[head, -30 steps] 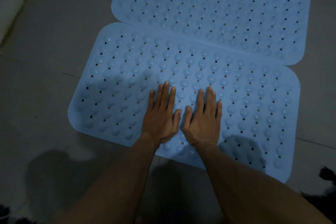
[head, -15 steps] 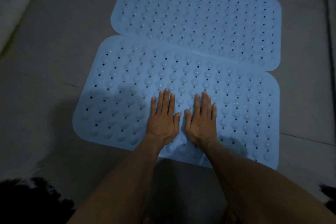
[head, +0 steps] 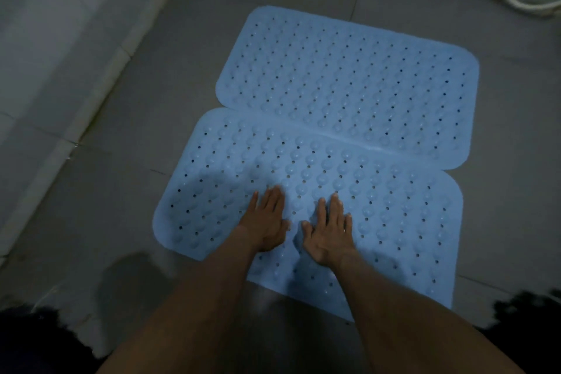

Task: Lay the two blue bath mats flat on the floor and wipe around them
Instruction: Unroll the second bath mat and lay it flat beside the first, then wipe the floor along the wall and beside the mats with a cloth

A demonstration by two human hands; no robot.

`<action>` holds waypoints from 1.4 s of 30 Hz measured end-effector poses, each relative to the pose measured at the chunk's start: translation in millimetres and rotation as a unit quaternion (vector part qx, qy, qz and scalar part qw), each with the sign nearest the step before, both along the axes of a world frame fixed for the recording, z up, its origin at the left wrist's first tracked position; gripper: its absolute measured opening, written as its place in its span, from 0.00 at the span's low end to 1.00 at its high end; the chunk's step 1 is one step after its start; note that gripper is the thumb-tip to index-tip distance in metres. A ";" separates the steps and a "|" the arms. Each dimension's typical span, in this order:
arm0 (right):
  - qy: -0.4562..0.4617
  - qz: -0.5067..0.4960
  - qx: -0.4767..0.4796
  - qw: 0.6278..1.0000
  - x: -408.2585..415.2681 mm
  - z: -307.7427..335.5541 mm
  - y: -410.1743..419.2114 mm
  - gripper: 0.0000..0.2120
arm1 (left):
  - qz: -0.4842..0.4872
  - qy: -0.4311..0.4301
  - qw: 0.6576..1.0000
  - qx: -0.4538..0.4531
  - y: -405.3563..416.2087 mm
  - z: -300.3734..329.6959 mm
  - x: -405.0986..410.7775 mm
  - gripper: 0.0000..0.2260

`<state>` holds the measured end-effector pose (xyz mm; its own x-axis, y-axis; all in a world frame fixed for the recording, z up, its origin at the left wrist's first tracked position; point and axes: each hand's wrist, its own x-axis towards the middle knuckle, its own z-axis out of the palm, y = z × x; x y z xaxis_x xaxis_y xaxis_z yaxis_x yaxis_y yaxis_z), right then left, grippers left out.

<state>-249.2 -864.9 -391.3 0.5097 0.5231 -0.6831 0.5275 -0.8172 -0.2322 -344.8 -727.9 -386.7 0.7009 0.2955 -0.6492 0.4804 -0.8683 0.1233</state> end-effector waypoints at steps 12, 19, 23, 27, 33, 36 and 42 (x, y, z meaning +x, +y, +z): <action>0.021 0.021 0.049 0.998 75.2 271.2 0.9 0.30 | 0.074 -0.039 0.994 0.064 8.1 258.1 37.1 0.29; -0.026 0.031 0.086 0.995 102.0 433.6 -15.4 0.28 | 0.088 -0.080 0.990 0.079 -9.3 424.1 61.3 0.29; -0.038 0.039 0.110 0.992 114.8 526.9 -20.9 0.28 | 0.105 -0.111 0.984 0.092 -11.1 518.1 65.9 0.29; -0.053 0.043 0.136 0.988 126.6 616.4 -17.9 0.28 | 0.124 -0.142 0.974 0.125 -7.3 608.3 70.3 0.29; -0.091 0.061 0.173 0.979 138.6 724.1 6.5 0.28 | 0.138 -0.196 0.955 0.172 12.1 713.9 73.5 0.31; -0.116 0.084 0.200 0.969 138.5 769.1 26.3 0.27 | 0.157 -0.224 0.944 0.185 30.0 759.4 72.6 0.30; -0.144 0.122 0.246 0.951 119.9 849.2 69.5 0.27 | 0.191 -0.283 0.916 0.211 58.5 850.1 53.6 0.30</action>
